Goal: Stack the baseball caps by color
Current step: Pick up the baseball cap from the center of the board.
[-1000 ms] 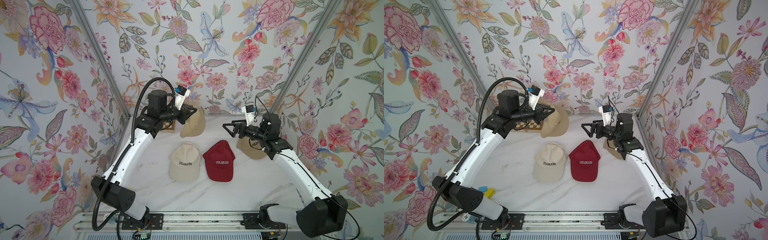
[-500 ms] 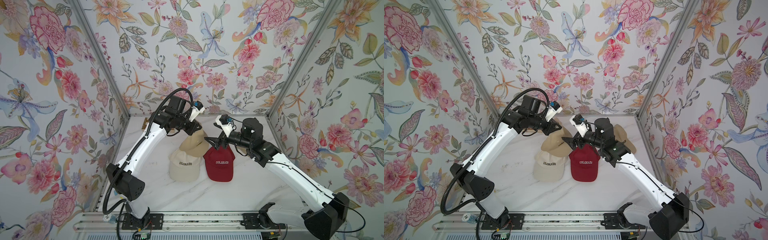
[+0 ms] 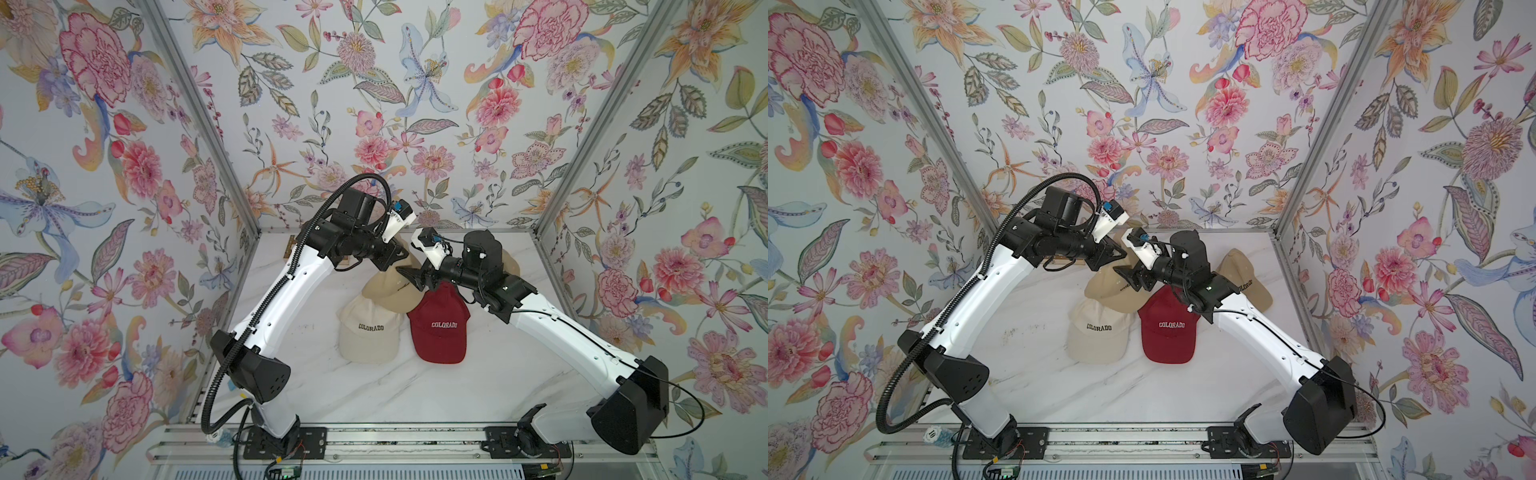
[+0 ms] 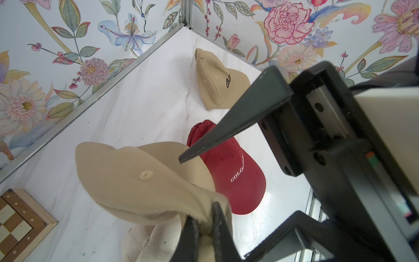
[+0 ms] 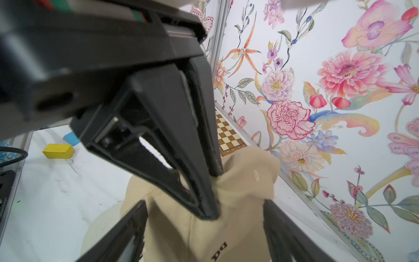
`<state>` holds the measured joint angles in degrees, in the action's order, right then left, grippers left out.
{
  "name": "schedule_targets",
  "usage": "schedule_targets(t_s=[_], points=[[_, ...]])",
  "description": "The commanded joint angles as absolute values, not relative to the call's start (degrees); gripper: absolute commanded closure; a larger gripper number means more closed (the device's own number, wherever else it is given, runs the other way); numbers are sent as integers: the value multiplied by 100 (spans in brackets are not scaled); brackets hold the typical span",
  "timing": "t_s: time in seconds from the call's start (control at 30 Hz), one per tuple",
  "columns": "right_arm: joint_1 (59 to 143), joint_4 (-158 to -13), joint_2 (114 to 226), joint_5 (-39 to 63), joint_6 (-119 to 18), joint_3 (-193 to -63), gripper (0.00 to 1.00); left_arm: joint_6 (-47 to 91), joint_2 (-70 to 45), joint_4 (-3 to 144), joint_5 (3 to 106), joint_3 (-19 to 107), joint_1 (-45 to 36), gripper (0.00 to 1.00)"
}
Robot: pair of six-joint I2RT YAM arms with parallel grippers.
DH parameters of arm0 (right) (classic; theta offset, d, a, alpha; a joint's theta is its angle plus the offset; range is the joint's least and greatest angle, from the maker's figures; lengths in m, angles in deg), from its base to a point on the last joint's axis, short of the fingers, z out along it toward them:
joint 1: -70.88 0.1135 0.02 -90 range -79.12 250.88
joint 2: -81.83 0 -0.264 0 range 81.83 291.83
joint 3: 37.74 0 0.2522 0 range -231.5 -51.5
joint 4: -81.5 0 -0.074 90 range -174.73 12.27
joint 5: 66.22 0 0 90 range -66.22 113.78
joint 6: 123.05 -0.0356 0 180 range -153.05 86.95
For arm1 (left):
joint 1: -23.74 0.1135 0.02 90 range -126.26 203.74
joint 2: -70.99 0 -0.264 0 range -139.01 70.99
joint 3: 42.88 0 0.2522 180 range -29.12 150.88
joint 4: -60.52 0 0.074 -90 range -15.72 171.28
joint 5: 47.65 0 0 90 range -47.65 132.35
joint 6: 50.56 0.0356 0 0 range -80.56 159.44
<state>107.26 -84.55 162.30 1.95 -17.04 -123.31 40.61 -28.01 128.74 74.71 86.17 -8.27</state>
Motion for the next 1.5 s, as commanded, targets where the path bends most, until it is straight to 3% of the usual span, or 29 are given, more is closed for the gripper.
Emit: schedule_targets(t_s=[0.0,0.33,0.53,0.77,1.0,1.03,1.07,1.17,1.23,1.37,1.47], points=[[10765,-8570,16335,237,-1653,-12505,27,4173,-2763,12931,7537,8760,-886,100],[10932,-8543,16392,149,-1712,-12443,62,4168,-2771,12868,7695,8822,-887,100],[10961,-8563,16408,28,-1766,-12464,75,4177,-2806,12838,7723,8822,-888,100],[10990,-8518,16402,-92,-1837,-12477,100,4210,-2874,12851,7698,8903,-891,100],[10990,-8467,16305,-12,-1903,-12563,100,4104,-2901,12680,7299,9184,-791,100],[10981,-8440,16304,39,-1937,-12613,100,4012,-2867,12555,7136,9207,-742,87],[10971,-8403,16312,132,-1980,-12677,100,3947,-2782,12385,6923,9200,-688,67],[10955,-8269,16365,567,-2150,-12913,100,3808,-2294,11636,6062,8897,-468,21],[10938,-8211,16425,1059,-2328,-13087,100,3756,-1698,10919,5212,8314,-345,4],[10861,-8445,16553,1952,-2764,-13293,100,3803,-240,9150,4006,6467,-270,0],[10841,-8674,16815,2661,-3195,-13512,100,3695,628,8139,3988,5168,-251,0]])
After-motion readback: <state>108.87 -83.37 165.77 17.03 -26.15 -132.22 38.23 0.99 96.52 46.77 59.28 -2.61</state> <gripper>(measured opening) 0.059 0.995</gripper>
